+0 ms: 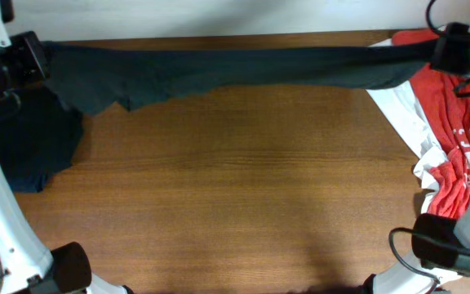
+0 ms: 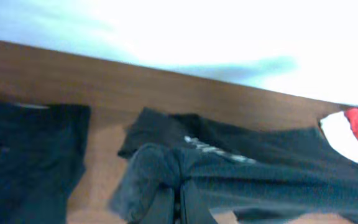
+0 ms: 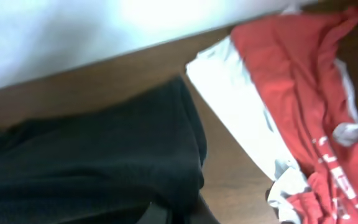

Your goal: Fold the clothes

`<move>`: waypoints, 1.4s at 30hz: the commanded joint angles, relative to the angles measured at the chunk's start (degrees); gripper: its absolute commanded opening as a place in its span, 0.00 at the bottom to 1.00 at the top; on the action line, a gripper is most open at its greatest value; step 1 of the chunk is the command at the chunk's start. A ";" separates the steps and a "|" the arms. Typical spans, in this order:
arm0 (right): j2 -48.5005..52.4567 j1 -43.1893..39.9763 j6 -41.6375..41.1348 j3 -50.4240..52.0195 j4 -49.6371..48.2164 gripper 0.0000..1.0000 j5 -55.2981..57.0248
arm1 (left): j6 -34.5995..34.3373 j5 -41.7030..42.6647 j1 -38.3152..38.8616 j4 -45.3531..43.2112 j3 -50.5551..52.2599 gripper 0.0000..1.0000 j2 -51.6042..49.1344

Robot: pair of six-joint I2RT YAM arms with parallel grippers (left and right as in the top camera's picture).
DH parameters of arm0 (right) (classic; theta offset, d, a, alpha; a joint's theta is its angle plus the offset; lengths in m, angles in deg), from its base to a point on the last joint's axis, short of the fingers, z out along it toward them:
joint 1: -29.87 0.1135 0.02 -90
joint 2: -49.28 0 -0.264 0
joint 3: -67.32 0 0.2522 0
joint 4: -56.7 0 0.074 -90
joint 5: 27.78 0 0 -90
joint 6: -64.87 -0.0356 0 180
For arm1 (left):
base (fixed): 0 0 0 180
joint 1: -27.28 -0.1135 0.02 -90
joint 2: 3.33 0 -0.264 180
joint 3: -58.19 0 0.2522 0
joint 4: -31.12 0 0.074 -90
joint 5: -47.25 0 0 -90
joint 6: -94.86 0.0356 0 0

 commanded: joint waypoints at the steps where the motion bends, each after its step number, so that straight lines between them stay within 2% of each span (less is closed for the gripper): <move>1: -2.23 -0.76 0.35 -8.63 1.79 0.04 9.33 | 1.60 -6.40 -0.83 2.05 -12.55 0.00 0.70; 3: -4.52 -2.38 0.37 -10.43 1.01 0.04 9.60 | 1.57 -9.35 -0.83 2.34 -16.72 0.00 2.80; 7: -2.89 -3.39 0.63 -9.88 -0.07 0.04 9.20 | 1.55 -9.44 -0.37 0.28 -16.26 0.00 2.78; 9: 0.90 -3.39 0.63 -9.88 -0.37 0.04 8.83 | 1.57 -9.46 1.62 -0.92 -16.11 0.00 -0.68; 13: 12.90 -3.10 1.01 -9.88 -7.21 0.04 7.19 | 4.57 -10.23 6.58 -6.82 -16.11 0.00 -15.15; 16: 18.58 -1.79 1.90 -9.88 -14.08 0.04 6.14 | 4.90 -16.68 8.11 -12.00 -16.11 0.00 -22.58; 18: 18.29 -1.14 0.11 -10.16 -21.14 0.04 4.70 | 4.87 -19.06 8.07 -17.14 -16.13 0.00 -23.82; 21: 14.45 -1.14 -1.09 -13.84 -26.43 0.04 7.04 | 4.90 -23.89 7.28 -20.17 -24.20 0.00 -22.01; 22: 12.09 -1.77 -1.36 -16.39 -26.18 0.04 11.21 | 4.81 -24.02 5.73 -20.74 -30.29 0.00 -20.61; 23: 9.40 -2.62 -1.31 -18.27 -24.83 0.04 14.91 | 2.54 -23.98 3.37 -20.17 -36.33 0.00 -18.99; 25: 7.74 -3.41 -0.61 -18.36 -22.21 0.04 15.19 | 0.20 -20.06 0.42 -15.28 -40.48 0.00 -16.83; 26: 7.58 -3.52 0.63 -18.27 -15.61 0.04 15.54 | 0.24 -16.98 -0.48 -8.79 -40.98 0.00 -16.13; 27: 8.61 -3.45 0.57 -17.20 -10.14 0.04 15.85 | 0.26 -16.44 -0.11 -0.98 -39.89 0.00 -16.90; 29: 11.54 -3.10 0.37 -12.15 -1.64 0.04 15.58 | 0.26 -15.28 1.55 7.98 -33.90 0.00 -20.31; 32: 15.82 -3.04 0.39 2.58 2.19 0.04 15.63 | 0.35 -11.78 4.11 14.47 -18.45 0.00 -26.93; 36: 16.59 -3.08 0.37 28.57 -0.76 0.04 16.06 | 2.47 -11.78 5.18 18.53 2.64 0.00 -30.01; 40: 16.59 -3.48 -0.09 43.34 -0.68 0.04 16.92 | 2.45 -10.69 5.25 18.56 16.76 0.00 -29.94; 42: 16.57 -3.52 -1.22 47.25 0.24 0.04 17.07 | 2.43 -10.67 5.42 18.56 22.01 0.00 -29.88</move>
